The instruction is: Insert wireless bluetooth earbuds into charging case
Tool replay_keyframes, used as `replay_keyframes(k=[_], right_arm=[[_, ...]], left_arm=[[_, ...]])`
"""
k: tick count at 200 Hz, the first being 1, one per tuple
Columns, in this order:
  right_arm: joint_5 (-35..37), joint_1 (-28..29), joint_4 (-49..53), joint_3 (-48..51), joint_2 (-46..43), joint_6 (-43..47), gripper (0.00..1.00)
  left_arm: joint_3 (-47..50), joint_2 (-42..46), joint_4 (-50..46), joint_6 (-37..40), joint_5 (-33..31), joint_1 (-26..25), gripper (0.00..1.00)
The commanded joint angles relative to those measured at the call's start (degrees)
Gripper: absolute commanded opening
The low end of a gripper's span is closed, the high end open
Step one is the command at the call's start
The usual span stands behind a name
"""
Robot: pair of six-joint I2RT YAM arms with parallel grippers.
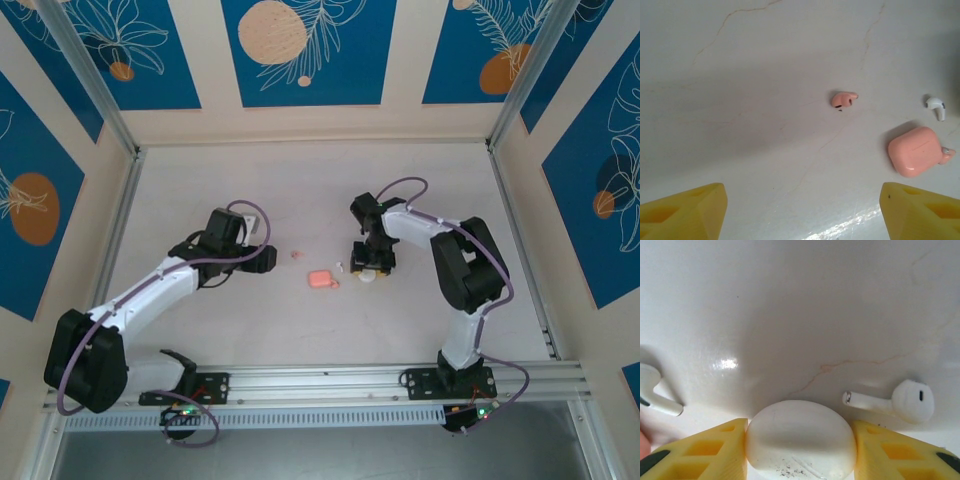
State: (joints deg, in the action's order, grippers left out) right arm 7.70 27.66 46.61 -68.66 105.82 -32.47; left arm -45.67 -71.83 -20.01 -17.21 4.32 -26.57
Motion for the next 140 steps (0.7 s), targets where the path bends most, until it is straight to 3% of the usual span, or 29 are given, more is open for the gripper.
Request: replay_keyframes(k=[1, 58, 108, 140], right_arm=[[-0.96, 0.38, -5.63, 3.83, -6.37, -3.25, 0.47], [-6.63, 0.38, -22.04, 15.37, -18.91, -6.18, 0.45], [-12.72, 0.55, -39.5, 24.17, -27.29, -7.26, 0.45], [-15.55, 1.62, -48.69, 28.01, -31.21, -8.09, 0.45]], left_arm=[[2.06, 2.23, 6.33, 2.6, 3.74, -0.75, 0.78], [11.97, 7.16, 25.38, 7.28, 8.49, -2.9, 0.73], [23.23, 8.6, 49.5, 10.5, 15.34, -4.12, 0.72], [25.34, 7.19, 56.55, 12.81, 18.58, -5.96, 0.71]])
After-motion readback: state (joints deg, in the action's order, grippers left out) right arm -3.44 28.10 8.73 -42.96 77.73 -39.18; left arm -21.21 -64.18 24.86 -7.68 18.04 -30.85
